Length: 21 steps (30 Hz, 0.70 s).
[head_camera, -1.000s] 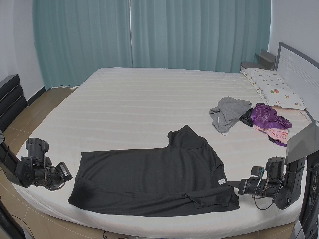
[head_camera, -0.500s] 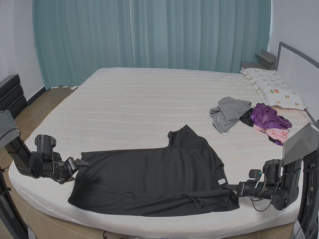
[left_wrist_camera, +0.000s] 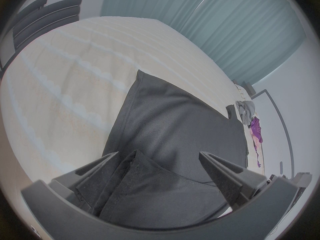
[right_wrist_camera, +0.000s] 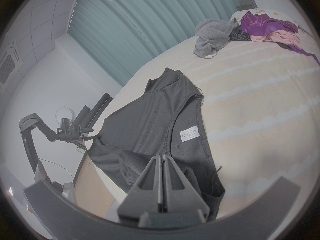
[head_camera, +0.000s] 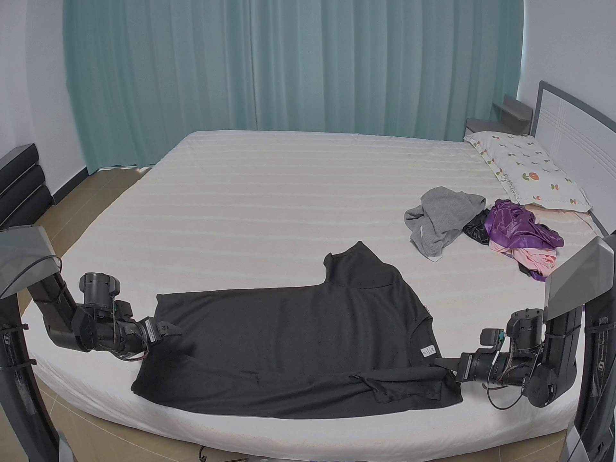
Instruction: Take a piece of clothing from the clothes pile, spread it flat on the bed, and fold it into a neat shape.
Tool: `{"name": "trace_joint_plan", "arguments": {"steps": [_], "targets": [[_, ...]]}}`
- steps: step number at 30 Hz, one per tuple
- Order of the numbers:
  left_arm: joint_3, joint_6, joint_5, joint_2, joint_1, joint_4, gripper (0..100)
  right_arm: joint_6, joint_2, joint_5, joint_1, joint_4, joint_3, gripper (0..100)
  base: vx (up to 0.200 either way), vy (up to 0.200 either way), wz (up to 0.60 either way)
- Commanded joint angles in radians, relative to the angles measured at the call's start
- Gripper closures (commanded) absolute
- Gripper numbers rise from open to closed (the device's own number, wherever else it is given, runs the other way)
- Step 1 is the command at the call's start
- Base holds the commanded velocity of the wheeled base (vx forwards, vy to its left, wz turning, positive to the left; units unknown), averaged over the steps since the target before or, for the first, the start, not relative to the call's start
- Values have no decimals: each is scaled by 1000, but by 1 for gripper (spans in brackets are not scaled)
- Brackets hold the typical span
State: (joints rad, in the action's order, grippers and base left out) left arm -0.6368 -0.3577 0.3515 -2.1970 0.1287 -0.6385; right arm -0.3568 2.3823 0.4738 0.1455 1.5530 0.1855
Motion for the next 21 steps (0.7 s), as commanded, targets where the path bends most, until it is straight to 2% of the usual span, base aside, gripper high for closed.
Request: {"name": "trace_joint_plan", "arguments": {"steps": [1, 10, 11, 21], "targets": [[16, 8, -2, -18, 2, -12, 0, -1, 3, 0, 2, 13, -1, 100, 0, 0, 0], [48, 14, -22, -43, -15, -84, 0, -1, 3, 2, 2, 13, -1, 100, 0, 0, 0], [48, 14, -22, -41, -15, -84, 100, -1, 3, 2, 2, 13, -1, 100, 0, 0, 0], [146, -1, -25, -30, 9, -164, 100, -1, 26, -11, 16, 13, 15, 100, 0, 0, 0]]}}
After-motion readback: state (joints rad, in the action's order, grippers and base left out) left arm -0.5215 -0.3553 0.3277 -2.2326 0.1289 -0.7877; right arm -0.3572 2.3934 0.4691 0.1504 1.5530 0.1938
